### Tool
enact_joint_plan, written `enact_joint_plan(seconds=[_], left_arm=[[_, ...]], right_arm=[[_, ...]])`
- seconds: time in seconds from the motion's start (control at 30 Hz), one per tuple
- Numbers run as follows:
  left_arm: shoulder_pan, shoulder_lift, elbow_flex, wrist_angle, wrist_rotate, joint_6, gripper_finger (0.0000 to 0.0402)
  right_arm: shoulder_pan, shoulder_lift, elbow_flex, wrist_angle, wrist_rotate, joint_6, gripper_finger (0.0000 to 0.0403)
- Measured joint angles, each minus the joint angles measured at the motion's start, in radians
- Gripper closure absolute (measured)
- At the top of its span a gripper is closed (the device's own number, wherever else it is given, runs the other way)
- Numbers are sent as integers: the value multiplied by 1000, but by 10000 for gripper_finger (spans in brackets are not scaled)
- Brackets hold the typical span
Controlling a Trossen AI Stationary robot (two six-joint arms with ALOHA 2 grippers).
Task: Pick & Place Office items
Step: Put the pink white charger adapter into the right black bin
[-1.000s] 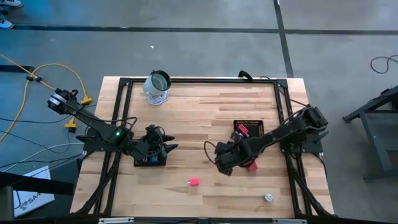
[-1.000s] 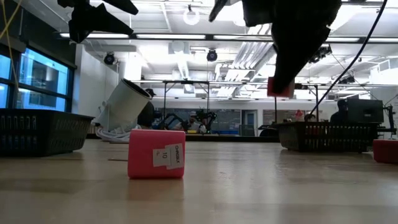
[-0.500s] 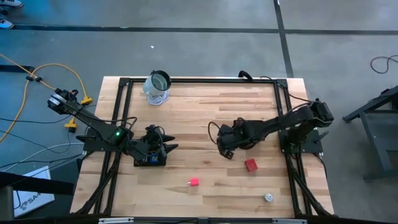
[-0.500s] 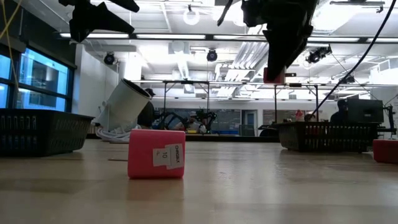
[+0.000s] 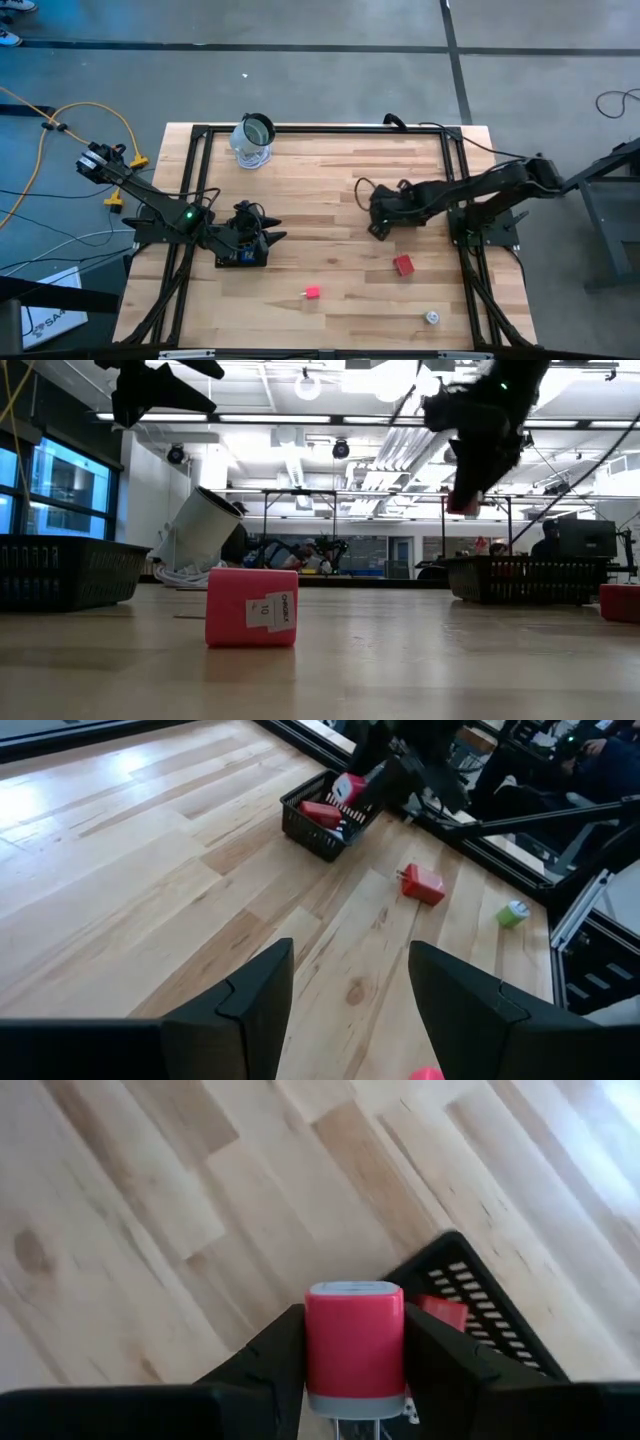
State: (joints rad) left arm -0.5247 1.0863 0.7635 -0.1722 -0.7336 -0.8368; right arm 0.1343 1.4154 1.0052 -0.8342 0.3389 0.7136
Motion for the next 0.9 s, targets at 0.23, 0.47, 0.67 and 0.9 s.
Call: enact_joint_plan(seconds=[0.23, 0.47, 0.67, 0.9], left_arm=[[0, 0, -1, 3, 0, 0, 208], [0, 0, -1, 2, 0, 0, 208], [0, 0, -1, 2, 0, 0, 208], [0, 0, -1, 2, 0, 0, 208]], right_arm=[[-26, -123, -181, 105, -18, 41, 269], [-26, -132, -244, 97, -25, 80, 269], [-23, -132, -256, 55, 17, 173, 269], [-26, -136, -256, 16, 66, 222, 269]])
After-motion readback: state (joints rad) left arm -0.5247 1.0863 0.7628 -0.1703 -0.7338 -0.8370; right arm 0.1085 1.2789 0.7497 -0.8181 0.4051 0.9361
